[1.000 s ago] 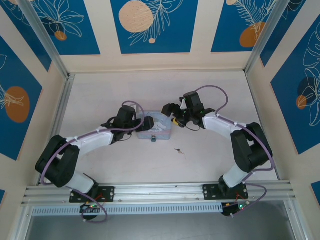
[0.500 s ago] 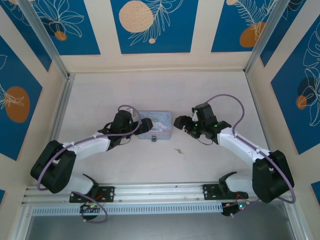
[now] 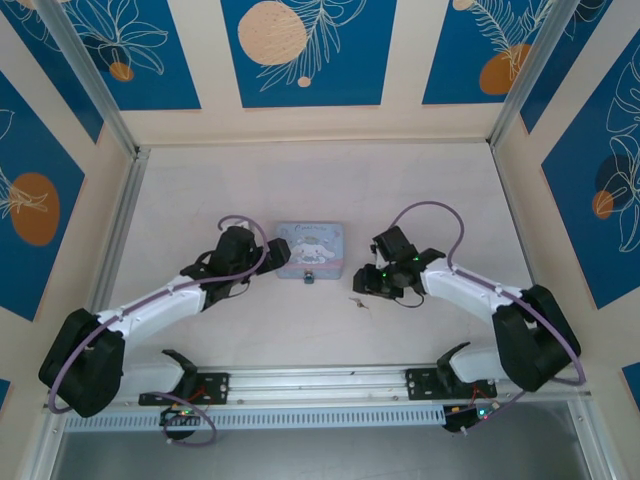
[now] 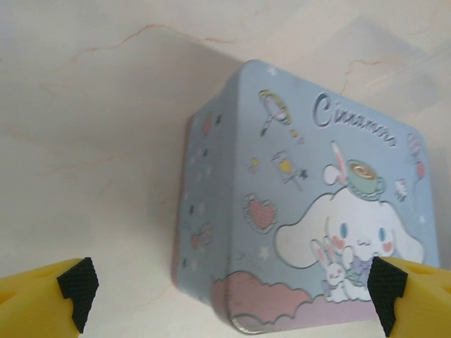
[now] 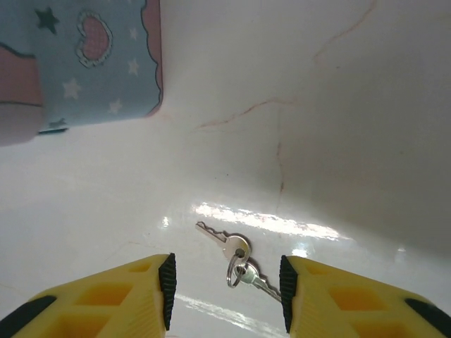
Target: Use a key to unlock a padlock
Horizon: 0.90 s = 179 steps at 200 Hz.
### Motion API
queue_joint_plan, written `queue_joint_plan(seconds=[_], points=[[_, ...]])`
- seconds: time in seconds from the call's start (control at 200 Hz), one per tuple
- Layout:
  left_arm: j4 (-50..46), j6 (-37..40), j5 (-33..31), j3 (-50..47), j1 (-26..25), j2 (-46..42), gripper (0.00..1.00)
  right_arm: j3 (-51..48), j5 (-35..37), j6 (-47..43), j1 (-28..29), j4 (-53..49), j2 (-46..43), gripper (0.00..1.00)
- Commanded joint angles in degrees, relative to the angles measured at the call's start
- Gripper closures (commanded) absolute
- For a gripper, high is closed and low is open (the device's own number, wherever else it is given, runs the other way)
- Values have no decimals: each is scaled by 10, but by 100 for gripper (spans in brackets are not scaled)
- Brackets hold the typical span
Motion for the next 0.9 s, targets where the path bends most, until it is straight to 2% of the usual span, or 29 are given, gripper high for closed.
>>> queue_joint_plan(seconds=[0.0, 0.15, 0.475, 0.89], points=[[-34, -7, -15, 13, -2, 2, 1, 38, 32, -48, 26, -33, 34, 56], [-30, -6, -9, 20, -2, 4, 1, 63, 75, -59, 54, -58, 64, 55], [-20, -3, 2, 24, -2, 12, 1, 72, 111, -55, 97, -79, 100, 55], [-13, 0, 5, 27, -3, 18, 1, 77, 130, -61, 102, -71, 129, 58]])
